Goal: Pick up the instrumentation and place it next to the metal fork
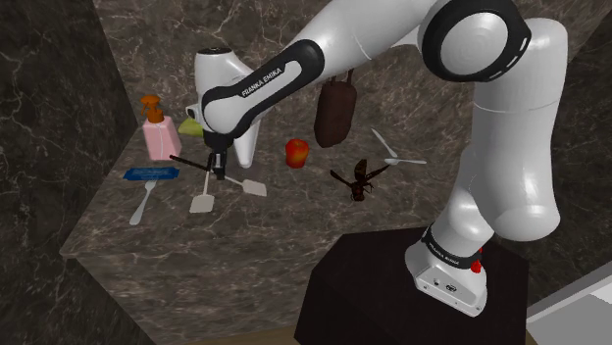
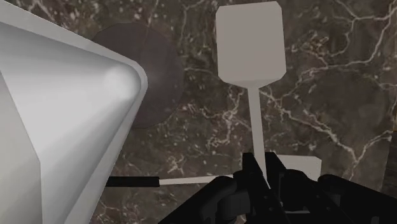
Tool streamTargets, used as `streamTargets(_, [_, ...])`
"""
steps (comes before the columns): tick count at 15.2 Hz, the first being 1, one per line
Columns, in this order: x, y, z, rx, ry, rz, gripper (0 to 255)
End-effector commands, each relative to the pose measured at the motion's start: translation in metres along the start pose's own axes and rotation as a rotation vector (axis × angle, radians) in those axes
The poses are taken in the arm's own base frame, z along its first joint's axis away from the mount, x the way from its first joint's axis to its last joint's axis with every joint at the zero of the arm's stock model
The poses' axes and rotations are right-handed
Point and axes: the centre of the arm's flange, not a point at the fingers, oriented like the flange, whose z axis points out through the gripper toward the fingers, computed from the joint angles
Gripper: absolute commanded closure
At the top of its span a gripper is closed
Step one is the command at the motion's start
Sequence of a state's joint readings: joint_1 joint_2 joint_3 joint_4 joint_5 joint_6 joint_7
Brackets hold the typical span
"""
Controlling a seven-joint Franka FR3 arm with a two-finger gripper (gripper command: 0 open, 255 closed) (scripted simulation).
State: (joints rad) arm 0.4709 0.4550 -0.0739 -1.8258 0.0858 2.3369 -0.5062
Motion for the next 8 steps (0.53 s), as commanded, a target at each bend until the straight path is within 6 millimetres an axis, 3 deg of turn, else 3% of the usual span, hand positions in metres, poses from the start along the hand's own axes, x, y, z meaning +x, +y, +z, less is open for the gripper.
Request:
streamTargets(1, [-0.001,-0.001,0.01,0.0,0.0,0.0,255])
streamTargets(8, [-0.004,-0.001,0.047,0.0,0.0,0.0,255])
